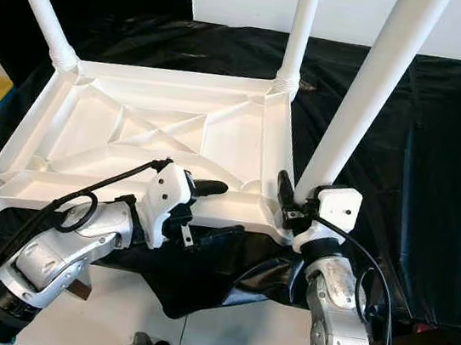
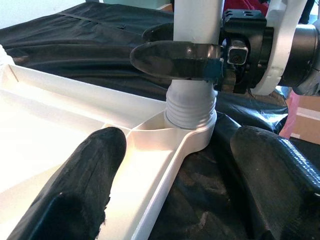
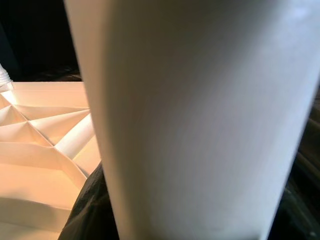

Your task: Building children table

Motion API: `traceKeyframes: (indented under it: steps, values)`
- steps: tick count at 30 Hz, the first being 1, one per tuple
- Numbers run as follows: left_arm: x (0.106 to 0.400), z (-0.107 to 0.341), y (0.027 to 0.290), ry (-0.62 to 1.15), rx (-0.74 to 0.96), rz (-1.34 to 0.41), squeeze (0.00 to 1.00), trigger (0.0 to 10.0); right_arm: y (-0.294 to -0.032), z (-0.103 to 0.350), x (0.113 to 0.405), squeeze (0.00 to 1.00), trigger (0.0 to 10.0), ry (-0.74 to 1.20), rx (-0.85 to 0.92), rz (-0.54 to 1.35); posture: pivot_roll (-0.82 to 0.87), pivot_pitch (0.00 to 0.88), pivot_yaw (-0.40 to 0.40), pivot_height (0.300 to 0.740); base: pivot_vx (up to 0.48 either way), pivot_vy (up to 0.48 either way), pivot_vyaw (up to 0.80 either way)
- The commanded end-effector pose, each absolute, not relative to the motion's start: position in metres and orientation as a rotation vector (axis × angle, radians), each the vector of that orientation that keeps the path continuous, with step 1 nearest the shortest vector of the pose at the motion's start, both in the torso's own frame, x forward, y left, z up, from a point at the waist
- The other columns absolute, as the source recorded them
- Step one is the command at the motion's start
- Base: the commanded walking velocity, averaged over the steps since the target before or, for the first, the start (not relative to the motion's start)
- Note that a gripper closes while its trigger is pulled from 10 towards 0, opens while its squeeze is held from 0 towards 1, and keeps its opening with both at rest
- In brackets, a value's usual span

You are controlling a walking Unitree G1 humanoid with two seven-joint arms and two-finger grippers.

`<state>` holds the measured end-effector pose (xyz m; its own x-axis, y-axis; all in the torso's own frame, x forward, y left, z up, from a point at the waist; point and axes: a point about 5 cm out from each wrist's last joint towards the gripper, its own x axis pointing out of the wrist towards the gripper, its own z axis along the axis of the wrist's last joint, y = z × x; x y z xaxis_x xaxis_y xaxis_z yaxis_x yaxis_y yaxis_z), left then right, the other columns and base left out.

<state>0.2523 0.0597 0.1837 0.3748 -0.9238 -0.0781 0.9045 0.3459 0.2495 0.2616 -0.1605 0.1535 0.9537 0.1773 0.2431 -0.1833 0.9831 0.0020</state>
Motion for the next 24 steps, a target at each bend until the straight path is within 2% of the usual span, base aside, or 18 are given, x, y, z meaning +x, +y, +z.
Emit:
traceKeyframes:
  steps: [1, 5, 14, 24]
  values:
    - [0.2496, 0.1851, 0.0594, -0.074, 0.29, -1.239, 0.0, 10.0, -0.1613, 0.1174, 0.2573, 0.0, 10.0, -0.068, 0.066, 0.147, -0.09, 0.156, 0.043, 0.74, 0.0, 0.0, 0.0]
    - [0.2501, 0.1863, 0.0592, -0.078, 0.289, -1.237, 0.0, 10.0, -0.1601, 0.1181, 0.2553, 0.0, 10.0, -0.089, 0.056, 0.091, -0.08, 0.158, 0.044, 0.74, 0.0, 0.0, 0.0]
    - [0.2507, 0.1879, 0.0589, -0.083, 0.284, -1.228, 0.0, 10.0, -0.1657, 0.1147, 0.2551, 0.0, 10.0, -0.067, 0.078, -0.234, -0.08, 0.164, 0.039, 0.74, 0.0, 0.0, 0.0]
    - [0.2512, 0.1892, 0.0582, -0.089, 0.287, -1.224, 0.0, 10.0, -0.1578, 0.1211, 0.2584, 0.0, 10.0, -0.112, 0.1, -0.164, -0.07, 0.161, 0.033, 0.74, 0.0, 0.0, 0.0]
